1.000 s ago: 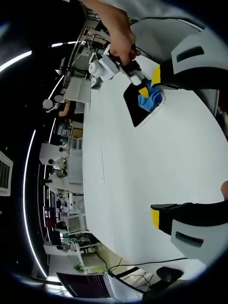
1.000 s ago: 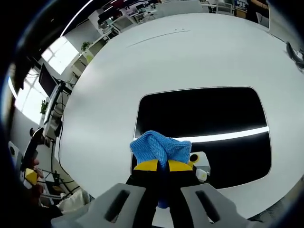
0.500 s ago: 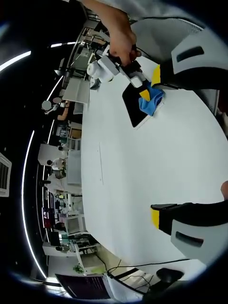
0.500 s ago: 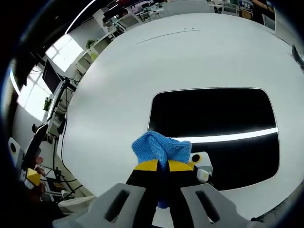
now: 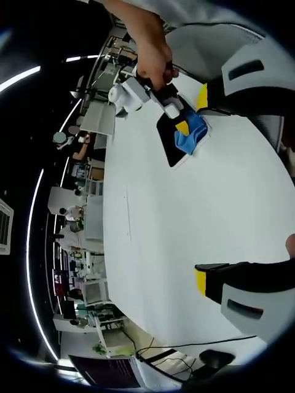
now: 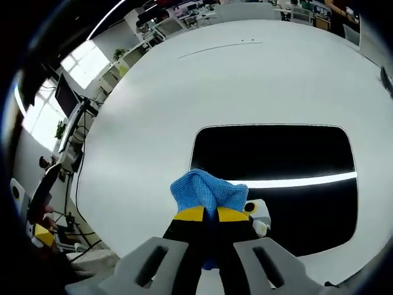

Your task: Wipe the mirror surface with the cleaning cloth until all visible marks leave the cleaned area.

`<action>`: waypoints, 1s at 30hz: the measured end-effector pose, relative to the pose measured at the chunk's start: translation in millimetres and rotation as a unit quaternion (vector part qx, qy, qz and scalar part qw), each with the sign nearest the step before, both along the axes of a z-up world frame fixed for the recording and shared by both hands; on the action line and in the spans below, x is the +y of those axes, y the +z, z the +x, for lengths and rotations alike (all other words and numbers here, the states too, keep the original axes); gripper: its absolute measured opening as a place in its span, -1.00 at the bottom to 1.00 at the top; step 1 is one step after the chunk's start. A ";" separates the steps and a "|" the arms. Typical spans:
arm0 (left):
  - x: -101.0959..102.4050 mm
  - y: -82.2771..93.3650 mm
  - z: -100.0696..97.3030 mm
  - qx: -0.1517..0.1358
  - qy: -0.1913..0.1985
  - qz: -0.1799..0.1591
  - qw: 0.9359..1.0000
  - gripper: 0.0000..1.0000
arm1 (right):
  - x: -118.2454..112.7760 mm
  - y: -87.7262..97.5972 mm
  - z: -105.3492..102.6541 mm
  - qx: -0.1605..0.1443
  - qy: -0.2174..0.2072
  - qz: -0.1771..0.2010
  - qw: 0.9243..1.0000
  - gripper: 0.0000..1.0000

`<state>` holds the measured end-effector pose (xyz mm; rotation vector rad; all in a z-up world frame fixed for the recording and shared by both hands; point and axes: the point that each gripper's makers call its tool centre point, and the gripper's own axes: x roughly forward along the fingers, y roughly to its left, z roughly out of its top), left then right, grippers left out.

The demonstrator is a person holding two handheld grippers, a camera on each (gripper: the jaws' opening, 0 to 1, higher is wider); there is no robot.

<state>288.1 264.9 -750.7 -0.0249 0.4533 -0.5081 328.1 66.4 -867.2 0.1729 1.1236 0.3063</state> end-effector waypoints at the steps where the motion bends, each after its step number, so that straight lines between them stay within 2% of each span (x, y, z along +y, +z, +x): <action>1: 0.8 -1.3 -0.3 0.002 0.001 0.002 1.000 0.98 | 0.1 0.1 0.7 0.000 0.001 -0.001 1.000 -1.00; 13: 0.3 -2.8 2.4 0.006 -0.003 -0.001 1.000 0.98 | 1.1 0.2 22.0 -0.006 0.011 -0.010 1.000 -1.00; 24: 2.5 -10.1 1.1 0.015 0.000 -0.003 1.000 0.98 | 2.9 -3.3 54.4 -0.012 0.026 -0.024 0.999 -1.00; 30: 0.0 -11.7 1.2 0.018 -0.005 -0.001 1.000 0.98 | 2.6 -1.5 62.7 -0.015 0.028 -0.028 0.999 -1.00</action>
